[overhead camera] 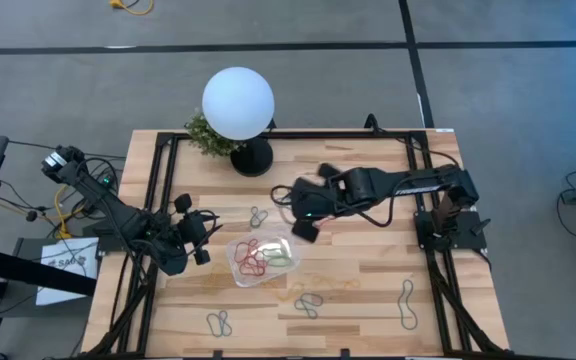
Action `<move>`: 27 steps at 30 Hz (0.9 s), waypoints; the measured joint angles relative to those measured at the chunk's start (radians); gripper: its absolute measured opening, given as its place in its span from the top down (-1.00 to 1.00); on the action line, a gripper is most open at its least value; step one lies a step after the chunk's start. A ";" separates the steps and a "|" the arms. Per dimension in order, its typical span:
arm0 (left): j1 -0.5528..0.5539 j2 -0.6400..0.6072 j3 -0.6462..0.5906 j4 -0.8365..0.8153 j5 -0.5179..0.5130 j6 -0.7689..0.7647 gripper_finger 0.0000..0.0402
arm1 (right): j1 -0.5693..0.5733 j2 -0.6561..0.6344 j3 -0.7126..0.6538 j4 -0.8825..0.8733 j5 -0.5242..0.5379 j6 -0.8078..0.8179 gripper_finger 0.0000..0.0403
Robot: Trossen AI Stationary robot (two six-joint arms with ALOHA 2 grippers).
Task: Pick and place items into bin
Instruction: Put the red rubber band into the transparent bin
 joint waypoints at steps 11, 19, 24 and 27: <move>0.000 0.000 0.000 0.000 0.000 0.003 0.50 | -0.105 -0.015 -0.402 -0.046 -0.078 0.032 0.97; 0.001 0.000 0.000 0.000 -0.001 0.027 0.50 | -0.203 -0.015 -0.617 0.053 -0.182 -0.114 0.99; 0.001 0.000 0.000 0.000 -0.004 0.040 0.50 | -0.231 -0.015 -0.668 0.272 -0.220 -0.268 1.00; 0.001 0.000 0.000 0.000 -0.004 0.041 0.50 | -0.239 -0.005 -0.667 0.378 -0.295 -0.276 0.99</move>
